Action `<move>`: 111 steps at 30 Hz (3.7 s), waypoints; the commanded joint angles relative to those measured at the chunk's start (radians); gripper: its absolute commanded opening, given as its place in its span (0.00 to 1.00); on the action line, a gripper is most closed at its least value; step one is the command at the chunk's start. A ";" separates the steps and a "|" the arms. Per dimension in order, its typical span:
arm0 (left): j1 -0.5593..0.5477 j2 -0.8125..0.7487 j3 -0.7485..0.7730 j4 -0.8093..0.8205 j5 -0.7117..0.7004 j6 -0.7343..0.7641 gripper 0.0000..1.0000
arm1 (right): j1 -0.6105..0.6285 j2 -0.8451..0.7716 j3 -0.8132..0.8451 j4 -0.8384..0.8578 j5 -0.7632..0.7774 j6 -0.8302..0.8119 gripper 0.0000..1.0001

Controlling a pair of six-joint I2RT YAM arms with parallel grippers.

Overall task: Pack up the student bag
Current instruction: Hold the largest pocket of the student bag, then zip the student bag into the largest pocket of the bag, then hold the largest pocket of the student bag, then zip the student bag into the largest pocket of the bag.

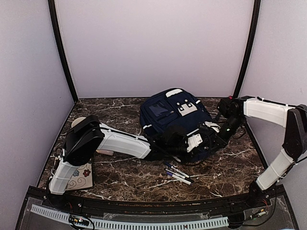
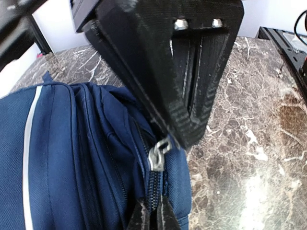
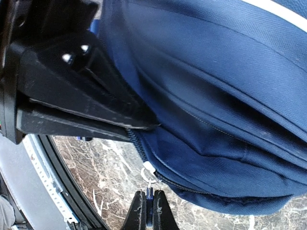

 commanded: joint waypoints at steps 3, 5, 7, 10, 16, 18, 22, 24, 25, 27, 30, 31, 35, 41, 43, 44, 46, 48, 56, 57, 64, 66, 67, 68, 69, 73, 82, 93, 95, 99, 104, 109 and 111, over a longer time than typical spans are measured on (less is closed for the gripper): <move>-0.003 -0.030 -0.015 -0.031 -0.039 -0.011 0.00 | -0.125 0.055 0.052 -0.065 0.101 0.026 0.00; -0.003 -0.041 -0.042 -0.029 -0.040 -0.015 0.00 | -0.181 0.068 0.092 -0.077 0.120 0.025 0.00; -0.004 -0.052 -0.066 -0.028 -0.041 -0.019 0.00 | -0.223 0.076 0.119 -0.072 0.165 0.023 0.00; -0.004 -0.076 -0.110 -0.015 -0.042 -0.025 0.00 | -0.269 0.094 0.140 -0.035 0.251 0.018 0.00; -0.008 -0.134 -0.172 -0.011 -0.048 -0.010 0.00 | -0.346 0.166 0.146 0.076 0.356 0.013 0.00; -0.008 -0.151 -0.186 -0.013 -0.053 -0.004 0.00 | -0.369 0.194 0.152 0.103 0.361 0.013 0.00; -0.008 -0.173 -0.215 -0.018 -0.071 0.007 0.00 | -0.398 0.238 0.170 0.144 0.357 0.015 0.00; -0.008 -0.181 -0.227 -0.021 -0.090 0.013 0.00 | -0.405 0.244 0.169 0.156 0.349 0.017 0.00; -0.008 -0.184 -0.234 -0.021 -0.101 0.015 0.00 | -0.407 0.242 0.165 0.160 0.344 0.017 0.00; -0.008 -0.191 -0.246 -0.018 -0.119 0.021 0.00 | -0.409 0.228 0.148 0.163 0.328 0.012 0.00; -0.005 -0.204 -0.263 -0.039 -0.155 0.038 0.00 | -0.409 0.189 0.103 0.160 0.292 -0.011 0.00; -0.001 -0.213 -0.273 -0.051 -0.167 0.045 0.00 | -0.408 0.170 0.086 0.155 0.275 -0.020 0.00; 0.032 -0.266 -0.340 -0.089 -0.214 0.060 0.00 | -0.387 0.078 0.001 0.121 0.186 -0.079 0.00; 0.090 -0.368 -0.447 -0.076 -0.251 0.066 0.00 | -0.268 -0.018 -0.057 0.107 0.086 -0.062 0.00; 0.089 -0.384 -0.438 -0.081 -0.252 0.076 0.12 | -0.215 -0.028 -0.054 0.108 0.064 -0.051 0.00; 0.084 -0.390 -0.429 -0.091 -0.250 0.072 0.23 | -0.193 -0.033 -0.051 0.113 0.054 -0.043 0.00; 0.057 -0.406 -0.417 -0.100 -0.248 0.092 0.35 | -0.160 -0.039 -0.042 0.114 0.040 -0.027 0.00; 0.022 -0.413 -0.395 -0.117 -0.239 0.124 0.42 | -0.144 -0.045 -0.030 0.109 0.031 -0.021 0.00; -0.031 -0.311 -0.197 -0.152 -0.101 0.050 0.52 | -0.141 -0.063 -0.050 0.117 0.017 -0.019 0.00; -0.033 -0.285 -0.165 -0.144 -0.102 0.038 0.53 | -0.141 -0.063 -0.051 0.120 0.012 -0.015 0.00; -0.033 -0.132 -0.019 -0.086 -0.087 -0.017 0.59 | -0.138 -0.065 -0.051 0.127 0.003 -0.007 0.00; -0.033 -0.089 0.024 -0.088 -0.102 -0.025 0.58 | -0.139 -0.066 -0.053 0.127 -0.001 -0.007 0.00; -0.033 -0.066 0.045 -0.092 -0.112 -0.027 0.58 | -0.138 -0.066 -0.054 0.128 -0.003 -0.007 0.00; -0.033 -0.045 0.066 -0.097 -0.120 -0.028 0.57 | -0.138 -0.067 -0.056 0.128 -0.003 -0.008 0.00; -0.033 -0.027 0.084 -0.103 -0.126 -0.026 0.55 | -0.138 -0.068 -0.059 0.130 -0.003 -0.007 0.00; -0.033 0.003 0.113 -0.108 -0.127 -0.029 0.37 | -0.137 -0.070 -0.065 0.128 0.011 -0.017 0.00; -0.033 -0.021 0.094 -0.125 -0.128 -0.024 0.02 | -0.227 0.022 -0.057 0.176 0.119 -0.009 0.00; -0.033 -0.049 0.040 -0.101 -0.109 -0.035 0.00 | -0.327 0.231 0.098 0.293 0.154 0.078 0.00; -0.033 -0.053 0.035 -0.100 -0.108 -0.037 0.00 | -0.335 0.256 0.126 0.307 0.160 0.091 0.00; -0.033 -0.062 0.024 -0.093 -0.106 -0.040 0.00 | -0.346 0.307 0.169 0.331 0.166 0.111 0.00; -0.033 -0.061 0.015 -0.085 -0.100 -0.042 0.00 | -0.355 0.348 0.196 0.361 0.174 0.133 0.00; -0.033 -0.062 0.005 -0.072 -0.086 -0.051 0.00 | -0.361 0.374 0.225 0.398 0.175 0.170 0.00; -0.033 -0.062 0.001 -0.068 -0.084 -0.055 0.00 | -0.362 0.384 0.238 0.411 0.162 0.185 0.00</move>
